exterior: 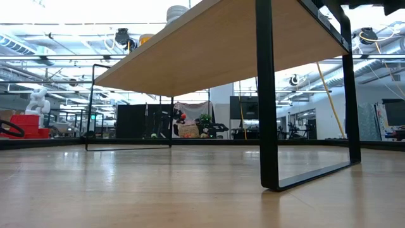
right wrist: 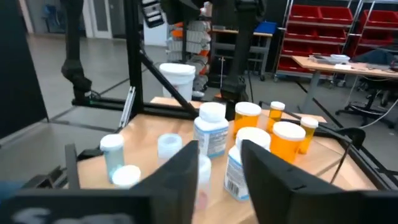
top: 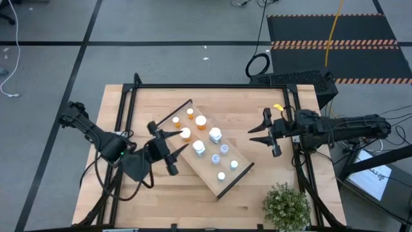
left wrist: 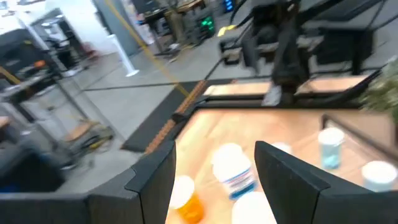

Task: Pick and place medicine bottles onto shelf by color
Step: Return to Home Position

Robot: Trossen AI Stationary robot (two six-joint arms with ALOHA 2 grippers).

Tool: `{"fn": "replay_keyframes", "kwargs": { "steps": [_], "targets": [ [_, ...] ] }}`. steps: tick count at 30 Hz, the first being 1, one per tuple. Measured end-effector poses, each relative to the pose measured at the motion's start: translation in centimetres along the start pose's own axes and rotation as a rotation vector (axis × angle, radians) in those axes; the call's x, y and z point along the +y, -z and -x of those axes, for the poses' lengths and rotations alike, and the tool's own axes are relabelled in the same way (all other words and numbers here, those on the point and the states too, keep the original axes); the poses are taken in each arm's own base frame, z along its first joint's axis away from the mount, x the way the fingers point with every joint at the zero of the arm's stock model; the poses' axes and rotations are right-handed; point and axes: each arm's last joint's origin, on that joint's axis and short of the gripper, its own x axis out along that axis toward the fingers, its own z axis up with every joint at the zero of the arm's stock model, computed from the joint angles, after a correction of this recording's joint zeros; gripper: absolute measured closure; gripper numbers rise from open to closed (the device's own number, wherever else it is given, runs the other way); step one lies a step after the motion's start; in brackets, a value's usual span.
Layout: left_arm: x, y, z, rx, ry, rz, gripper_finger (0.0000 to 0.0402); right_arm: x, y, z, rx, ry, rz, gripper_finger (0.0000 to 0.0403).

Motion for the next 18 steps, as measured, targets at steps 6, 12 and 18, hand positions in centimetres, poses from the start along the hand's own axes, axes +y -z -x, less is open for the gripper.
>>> {"fn": "replay_keyframes", "kwargs": {
  "steps": [6,12,18],
  "targets": [
    [0.4,1.7,-0.4,0.078,-0.061,-0.007,0.0186,0.2,0.0,1.6,0.021,0.002,0.043,0.0363],
    [0.4,5.2,-0.7,0.096,-0.089,0.018,0.0239,0.1,0.0,2.7,0.037,0.08,0.067,0.0395],
    [0.6,8.4,-1.0,0.034,-0.066,0.051,0.0302,0.1,1.1,2.6,0.073,0.101,0.035,0.04]
  ]
}}
